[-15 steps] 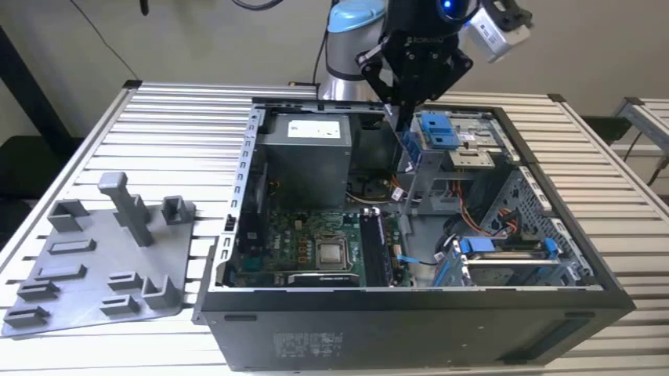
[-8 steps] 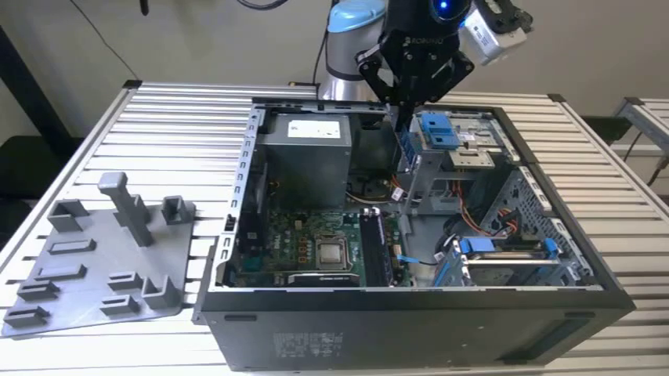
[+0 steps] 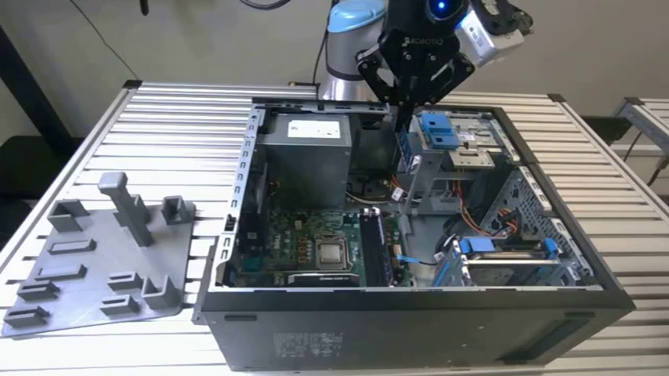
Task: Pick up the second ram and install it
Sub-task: 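Insert the second ram into the second slot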
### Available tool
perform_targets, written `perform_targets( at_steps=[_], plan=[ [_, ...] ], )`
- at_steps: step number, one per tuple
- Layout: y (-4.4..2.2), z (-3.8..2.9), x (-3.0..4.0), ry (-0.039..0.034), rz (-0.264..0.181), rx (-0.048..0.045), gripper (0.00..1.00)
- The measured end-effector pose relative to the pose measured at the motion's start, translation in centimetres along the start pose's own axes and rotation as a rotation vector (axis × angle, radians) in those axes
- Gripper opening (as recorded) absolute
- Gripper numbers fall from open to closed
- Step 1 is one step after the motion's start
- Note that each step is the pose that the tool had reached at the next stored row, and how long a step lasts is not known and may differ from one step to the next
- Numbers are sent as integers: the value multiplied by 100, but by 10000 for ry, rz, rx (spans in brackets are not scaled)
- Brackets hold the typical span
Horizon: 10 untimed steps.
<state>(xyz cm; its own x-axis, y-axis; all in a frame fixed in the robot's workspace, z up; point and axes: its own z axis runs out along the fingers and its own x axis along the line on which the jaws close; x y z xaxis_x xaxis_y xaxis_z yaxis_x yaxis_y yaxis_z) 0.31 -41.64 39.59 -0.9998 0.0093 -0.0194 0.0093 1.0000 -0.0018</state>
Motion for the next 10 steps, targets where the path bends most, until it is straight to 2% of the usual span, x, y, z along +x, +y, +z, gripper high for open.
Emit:
perform_targets(
  at_steps=[3,7,10],
  plan=[
    [0,2,0,0,64,2,14],
    [-1,15,0,0,446,9,14],
    [-1,36,0,-3,568,12,14]
  ],
)
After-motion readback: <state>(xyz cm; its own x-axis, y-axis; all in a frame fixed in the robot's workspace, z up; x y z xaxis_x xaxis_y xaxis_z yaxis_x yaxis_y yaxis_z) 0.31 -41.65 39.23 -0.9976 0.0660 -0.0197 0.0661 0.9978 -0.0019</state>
